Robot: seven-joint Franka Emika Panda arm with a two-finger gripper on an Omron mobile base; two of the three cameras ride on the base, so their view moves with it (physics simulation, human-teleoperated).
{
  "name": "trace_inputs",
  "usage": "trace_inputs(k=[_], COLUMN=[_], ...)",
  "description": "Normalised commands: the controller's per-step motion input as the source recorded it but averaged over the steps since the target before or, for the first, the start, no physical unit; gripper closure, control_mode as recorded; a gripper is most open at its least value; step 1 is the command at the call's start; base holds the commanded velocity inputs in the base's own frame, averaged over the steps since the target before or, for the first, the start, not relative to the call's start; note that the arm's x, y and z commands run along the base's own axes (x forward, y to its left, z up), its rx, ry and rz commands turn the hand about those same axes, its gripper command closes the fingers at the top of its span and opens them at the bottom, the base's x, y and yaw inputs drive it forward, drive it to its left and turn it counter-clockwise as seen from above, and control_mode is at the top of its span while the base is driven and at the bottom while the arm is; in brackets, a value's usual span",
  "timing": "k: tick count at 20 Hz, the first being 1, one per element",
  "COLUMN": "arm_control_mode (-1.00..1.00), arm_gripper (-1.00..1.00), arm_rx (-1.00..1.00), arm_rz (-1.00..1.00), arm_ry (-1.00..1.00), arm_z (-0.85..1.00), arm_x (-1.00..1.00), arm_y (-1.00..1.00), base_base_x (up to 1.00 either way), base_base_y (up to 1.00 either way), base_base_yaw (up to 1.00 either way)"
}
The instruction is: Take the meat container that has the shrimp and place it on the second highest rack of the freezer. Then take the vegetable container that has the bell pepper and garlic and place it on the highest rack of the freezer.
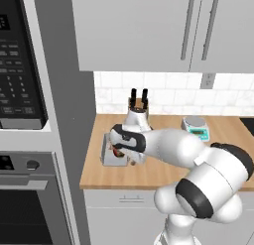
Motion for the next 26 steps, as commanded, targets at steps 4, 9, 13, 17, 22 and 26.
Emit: trace_inputs(k=[4, 9, 13, 17, 22, 26], arm_control_mode=[-1.0, -1.0, -1.0, -1.0, -1.0, -1.0], arm_gripper=[-1.0, -1.0, -1.0, -1.0, -1.0, -1.0], arm_rx=[0.0, 0.0, 0.0, 0.0, 0.0, -0.02], arm_rz=[0.0, 0.0, 0.0, 0.0, -0.02, -0.08], arm_ry=[0.05, 0.15, 0.14, 0.15, 0.07, 0.0], arm_z=[0.0, -0.3, -0.19, -0.25, -0.36, -0.3], arm_x=[0.41, 0.04, 0.04, 0.03, 0.0, -0.04], arm_y=[0.01, 0.32, 0.34, 0.11, 0.0, 0.02], base_base_x=[0.0, 0.0, 0.0, 0.0, 0.0, 0.0], base_base_y=[0.0, 0.0, 0.0, 0.0, 0.0, 0.0], base_base_yaw=[0.0, 0.0, 0.0, 0.0, 0.0, 0.0])
